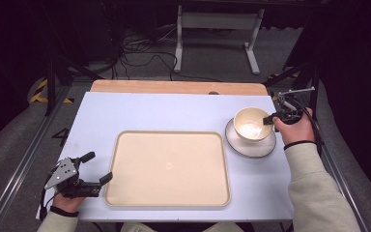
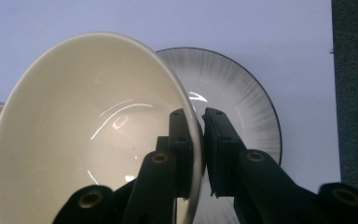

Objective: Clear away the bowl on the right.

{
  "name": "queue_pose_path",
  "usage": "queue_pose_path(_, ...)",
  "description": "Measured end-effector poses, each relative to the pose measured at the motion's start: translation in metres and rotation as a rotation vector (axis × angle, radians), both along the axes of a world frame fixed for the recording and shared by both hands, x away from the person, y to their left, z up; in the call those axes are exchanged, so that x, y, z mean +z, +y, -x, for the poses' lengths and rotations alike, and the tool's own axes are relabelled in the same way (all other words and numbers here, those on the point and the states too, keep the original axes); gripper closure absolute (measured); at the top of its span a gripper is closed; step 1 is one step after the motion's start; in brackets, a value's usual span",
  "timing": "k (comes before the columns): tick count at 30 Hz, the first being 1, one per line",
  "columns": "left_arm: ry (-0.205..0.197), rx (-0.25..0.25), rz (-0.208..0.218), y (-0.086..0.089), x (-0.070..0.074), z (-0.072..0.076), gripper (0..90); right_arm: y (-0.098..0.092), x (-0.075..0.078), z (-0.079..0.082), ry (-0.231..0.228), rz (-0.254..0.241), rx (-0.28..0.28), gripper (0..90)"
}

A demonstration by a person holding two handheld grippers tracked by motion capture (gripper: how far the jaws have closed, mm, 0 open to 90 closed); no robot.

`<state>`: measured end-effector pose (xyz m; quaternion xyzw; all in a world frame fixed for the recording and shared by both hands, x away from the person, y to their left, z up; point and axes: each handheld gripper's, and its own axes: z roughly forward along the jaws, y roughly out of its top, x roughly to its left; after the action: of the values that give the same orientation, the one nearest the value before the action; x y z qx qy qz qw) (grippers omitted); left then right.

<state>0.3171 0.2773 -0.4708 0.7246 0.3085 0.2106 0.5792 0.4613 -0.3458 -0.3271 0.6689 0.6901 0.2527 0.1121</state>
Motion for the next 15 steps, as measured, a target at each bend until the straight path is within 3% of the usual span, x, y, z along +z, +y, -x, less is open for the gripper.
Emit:
queue_pose_path(9,0.0,-0.001,0.0,0.0,0.0,0.0,0.4,0.008,0.011,0.005,0.002,-0.02,0.0,81.6)
queue_pose_path(15,0.0,-0.001,0.0,0.0,0.0,0.0,0.4,0.018,0.015,0.009,0.001,-0.005,0.011,81.6)
